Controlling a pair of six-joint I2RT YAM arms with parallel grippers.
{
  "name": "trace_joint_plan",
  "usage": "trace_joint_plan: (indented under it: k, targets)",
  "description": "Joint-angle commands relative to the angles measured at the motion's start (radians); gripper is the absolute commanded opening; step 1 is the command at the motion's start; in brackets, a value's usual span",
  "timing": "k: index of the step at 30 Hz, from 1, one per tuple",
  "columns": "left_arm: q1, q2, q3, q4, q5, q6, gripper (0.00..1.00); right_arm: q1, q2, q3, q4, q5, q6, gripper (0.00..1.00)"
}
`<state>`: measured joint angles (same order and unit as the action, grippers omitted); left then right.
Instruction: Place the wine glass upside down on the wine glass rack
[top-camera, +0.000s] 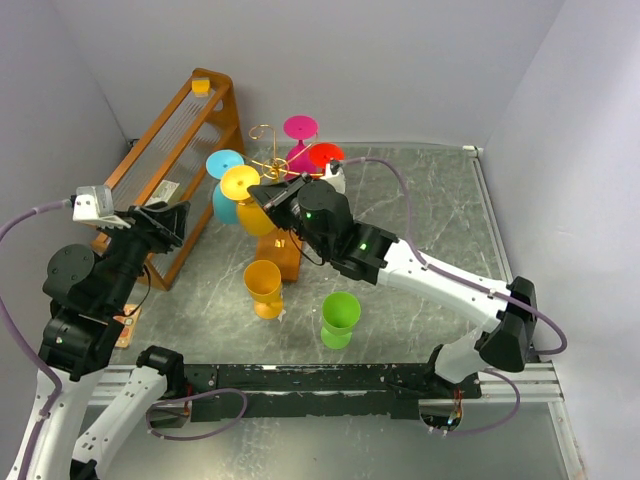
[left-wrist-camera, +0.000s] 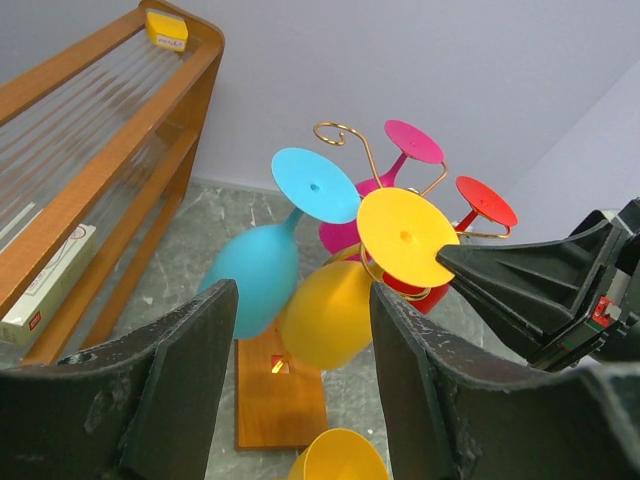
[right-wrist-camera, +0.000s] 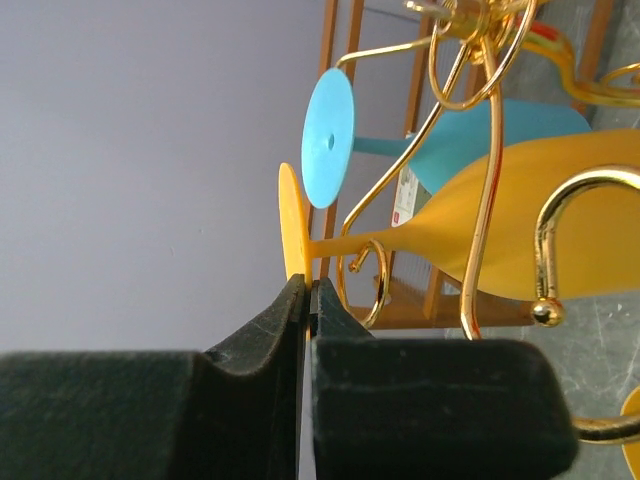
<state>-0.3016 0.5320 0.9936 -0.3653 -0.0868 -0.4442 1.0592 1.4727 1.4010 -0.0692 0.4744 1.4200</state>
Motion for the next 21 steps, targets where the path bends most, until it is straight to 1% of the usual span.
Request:
trace_joint_plan:
  k: [1, 9, 16, 21]
  targets:
    - [0.007, -0.015, -0.012, 0.038, -0.024, 0.017, 0.66, -0.005, 0.012, 0.038, 0.044, -0.049, -0.024, 0.00]
    - [0.006, -0.015, -0.019, 0.047, -0.033, 0.021, 0.66, -0.007, 0.040, 0.082, 0.045, -0.125, -0.067, 0.00]
    - [0.006, -0.012, -0.022, 0.053, -0.034, 0.022, 0.66, -0.006, 0.021, 0.052, 0.071, -0.156, -0.087, 0.00]
    - [0.006, -0.012, -0.024, 0.055, -0.043, 0.022, 0.66, -0.006, -0.007, 0.012, 0.070, -0.150, -0.089, 0.00]
